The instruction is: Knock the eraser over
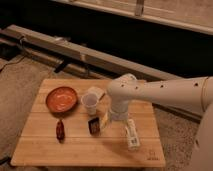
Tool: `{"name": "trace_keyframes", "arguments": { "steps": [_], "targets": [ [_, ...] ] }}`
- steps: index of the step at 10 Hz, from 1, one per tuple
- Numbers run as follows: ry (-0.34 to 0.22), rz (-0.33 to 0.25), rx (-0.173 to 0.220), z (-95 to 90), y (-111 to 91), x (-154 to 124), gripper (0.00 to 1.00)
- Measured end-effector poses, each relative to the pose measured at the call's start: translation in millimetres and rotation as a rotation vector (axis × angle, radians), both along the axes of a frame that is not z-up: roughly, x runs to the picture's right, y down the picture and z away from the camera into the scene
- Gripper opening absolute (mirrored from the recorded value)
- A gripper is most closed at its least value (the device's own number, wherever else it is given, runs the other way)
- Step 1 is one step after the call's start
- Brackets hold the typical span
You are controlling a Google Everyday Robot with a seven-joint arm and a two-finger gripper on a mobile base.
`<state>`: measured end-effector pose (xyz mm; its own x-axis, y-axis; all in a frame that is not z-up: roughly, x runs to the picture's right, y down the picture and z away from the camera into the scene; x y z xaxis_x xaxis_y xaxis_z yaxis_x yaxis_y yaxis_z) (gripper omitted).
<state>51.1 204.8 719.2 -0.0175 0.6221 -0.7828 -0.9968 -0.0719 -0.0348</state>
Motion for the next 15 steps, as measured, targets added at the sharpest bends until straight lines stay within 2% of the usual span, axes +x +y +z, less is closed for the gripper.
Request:
{"name": "trace_keyframes", "arguments": {
  "steps": [4, 7, 8, 12, 15],
  "targets": [
    [-0.01, -0.057, -0.049, 12.9, 14, -18, 0.8],
    [-0.037, -0.098, -0.062, 30.3, 11, -42, 0.8],
    [-0.048, -0.103, -0.057, 34.0, 7, -50, 0.8],
    [-0.08, -0.098, 0.004, 51.2, -21, -65, 0.8],
    [-0.104, -0.089, 0.032, 53.2, -31, -71, 0.8]
  ]
}}
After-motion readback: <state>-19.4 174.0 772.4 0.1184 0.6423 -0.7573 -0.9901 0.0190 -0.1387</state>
